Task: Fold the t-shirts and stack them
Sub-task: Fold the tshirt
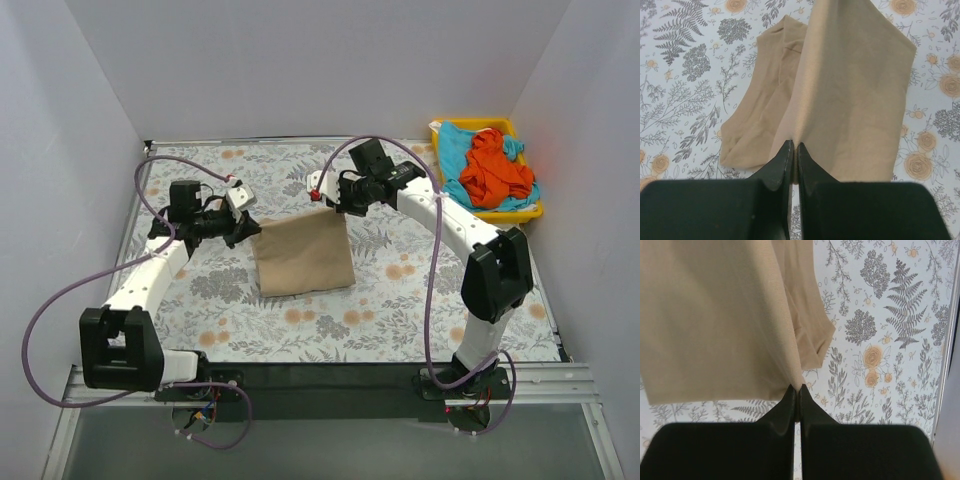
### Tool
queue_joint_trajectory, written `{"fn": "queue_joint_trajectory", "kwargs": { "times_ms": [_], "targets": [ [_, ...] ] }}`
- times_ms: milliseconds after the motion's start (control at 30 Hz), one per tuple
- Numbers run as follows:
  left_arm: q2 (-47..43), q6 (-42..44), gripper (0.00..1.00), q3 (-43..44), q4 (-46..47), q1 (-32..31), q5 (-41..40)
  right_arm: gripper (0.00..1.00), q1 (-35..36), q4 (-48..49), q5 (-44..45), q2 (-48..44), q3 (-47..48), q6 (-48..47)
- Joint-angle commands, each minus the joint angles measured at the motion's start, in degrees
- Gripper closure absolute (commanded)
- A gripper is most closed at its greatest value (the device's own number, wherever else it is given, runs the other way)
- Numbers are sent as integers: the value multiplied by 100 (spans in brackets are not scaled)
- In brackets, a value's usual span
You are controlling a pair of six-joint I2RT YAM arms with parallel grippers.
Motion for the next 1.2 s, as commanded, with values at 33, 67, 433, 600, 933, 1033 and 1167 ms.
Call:
{"fn": "queue_joint_trajectory", "kwargs": {
  "times_ms": [33, 67, 433, 600, 933, 1033, 1167],
  "targets": [
    [524, -199, 100, 253, 681, 98, -38, 99, -200, 282, -244, 487, 613, -226],
    [639, -207, 100, 270, 751, 124, -47, 99, -209, 282, -253, 679, 762, -235],
    [2230, -383, 100, 921, 1235, 326, -258, 99, -402, 458, -297, 2069, 1948, -305],
    [2828, -717, 92, 1184, 1429, 327, -583, 88, -411, 651, -51, 2623, 2275, -130],
    [2794, -2025, 67, 1958, 1062, 370, -611, 43, -490, 617, 152, 1966, 2363, 862],
    [2530, -2936, 66, 1967, 561, 353, -85, 40, -534, 363, -313, 1543, 2153, 1679],
    [2275, -4599, 62, 1371, 681, 231, 637, 33, -569, 107, -1244, 1323, 1617, 2962]
  ]
}}
